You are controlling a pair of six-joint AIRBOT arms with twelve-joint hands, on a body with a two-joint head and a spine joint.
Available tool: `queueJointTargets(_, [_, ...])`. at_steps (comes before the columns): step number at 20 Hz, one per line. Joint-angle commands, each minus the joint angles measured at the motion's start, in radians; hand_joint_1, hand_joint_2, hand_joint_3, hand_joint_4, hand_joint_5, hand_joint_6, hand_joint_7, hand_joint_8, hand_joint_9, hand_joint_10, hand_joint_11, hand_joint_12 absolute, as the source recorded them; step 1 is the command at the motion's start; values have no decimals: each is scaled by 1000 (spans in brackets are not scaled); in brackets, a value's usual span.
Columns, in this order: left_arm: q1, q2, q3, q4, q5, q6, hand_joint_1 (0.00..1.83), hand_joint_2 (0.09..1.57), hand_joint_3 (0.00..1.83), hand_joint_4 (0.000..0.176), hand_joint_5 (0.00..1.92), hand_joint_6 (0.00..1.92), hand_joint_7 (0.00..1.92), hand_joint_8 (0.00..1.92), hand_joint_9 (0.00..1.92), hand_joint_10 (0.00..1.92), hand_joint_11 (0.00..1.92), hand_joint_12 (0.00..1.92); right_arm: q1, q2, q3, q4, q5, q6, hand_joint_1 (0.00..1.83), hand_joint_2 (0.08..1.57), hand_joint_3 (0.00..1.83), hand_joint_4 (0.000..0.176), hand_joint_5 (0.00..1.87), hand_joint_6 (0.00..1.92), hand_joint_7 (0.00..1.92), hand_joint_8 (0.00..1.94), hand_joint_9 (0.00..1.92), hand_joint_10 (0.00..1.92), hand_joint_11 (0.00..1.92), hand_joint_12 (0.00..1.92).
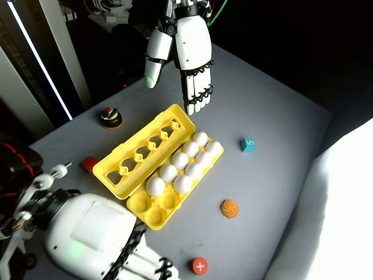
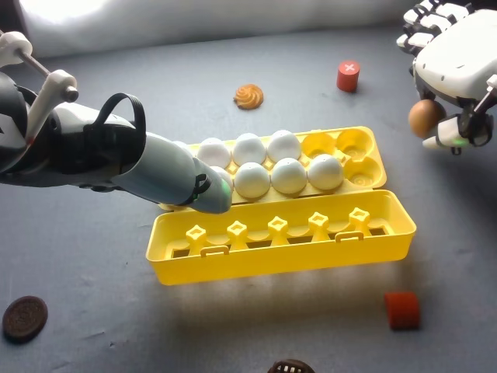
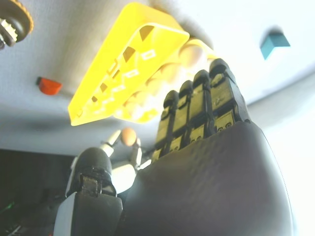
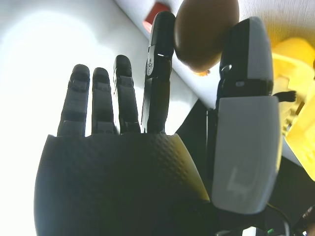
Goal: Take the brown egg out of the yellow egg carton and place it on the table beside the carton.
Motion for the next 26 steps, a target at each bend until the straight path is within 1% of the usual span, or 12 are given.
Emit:
queueJointTargets(1, [-8,6,3,30,-40,-5,0,1208,3,0,82,3,33,0,0,0,1,1,-2,6,10,-46,90,-2,1172,1016,1,0,1225,574,293,10,0,0,0,0])
queueJointTargets(10, [-7,7,3,31,-40,-3,0,1205,1,0,87,3,35,2,0,0,0,0,-33,-19,16,-77,87,4,1152,1017,0,0,1219,588,247,0,9,2,0,0])
queueJointTargets(11, [-7,7,3,31,-40,-3,0,1202,0,0,91,4,39,3,1,0,6,3,-34,-23,17,-81,87,4,1134,1014,0,25,1226,575,257,3,19,4,0,0])
queueJointTargets(12, [-7,7,3,31,-40,-3,0,1204,0,0,99,7,51,7,10,4,15,7,-34,-26,17,-82,88,4,1128,1015,0,42,1226,572,272,8,25,5,0,0])
queueJointTargets(14, [-7,7,3,32,-40,-3,0,1204,0,0,82,0,29,0,0,0,1,0,-33,-35,18,-87,88,4,1127,1014,0,46,1227,572,257,1,27,5,0,0])
queueJointTargets(15, [-7,7,3,32,-40,-3,0,1214,4,0,91,6,36,8,4,1,8,3,-33,-39,18,-89,88,4,1119,1017,1,68,1217,588,256,0,24,3,0,0])
queueJointTargets(16, [-7,7,3,32,-40,-3,0,1211,2,0,86,4,32,6,0,0,4,2,-33,-41,18,-90,90,4,1121,1020,1,54,1210,601,268,3,20,1,0,0])
queueJointTargets(17, [-7,7,3,32,-40,-3,0,1212,2,0,93,7,40,8,9,4,11,5,-33,-43,18,-90,90,4,1129,1018,0,33,1216,593,270,2,23,1,0,0])
queueJointTargets(19, [-7,7,3,32,-40,-3,0,1214,3,0,67,0,10,0,0,0,0,0,-34,-44,18,-90,91,4,1101,1016,0,123,1214,591,295,6,44,5,0,0])
queueJointTargets(20, [-7,7,3,32,-40,-3,0,1210,1,0,80,6,18,4,0,0,5,2,-34,-44,18,-90,92,4,1099,1016,0,131,1213,593,315,13,49,6,0,0])
queueJointTargets(21, [-7,7,3,32,-40,-3,0,1211,1,0,86,8,25,7,0,0,6,3,-36,-44,18,-90,94,4,1103,1016,0,118,1215,588,338,12,61,6,0,0])
queueJointTargets(26, [-7,7,4,32,-40,-3,0,1207,0,0,114,15,49,13,13,5,23,11,-43,-43,18,-90,107,-1,1096,1027,1,112,1183,642,324,5,70,3,0,0])
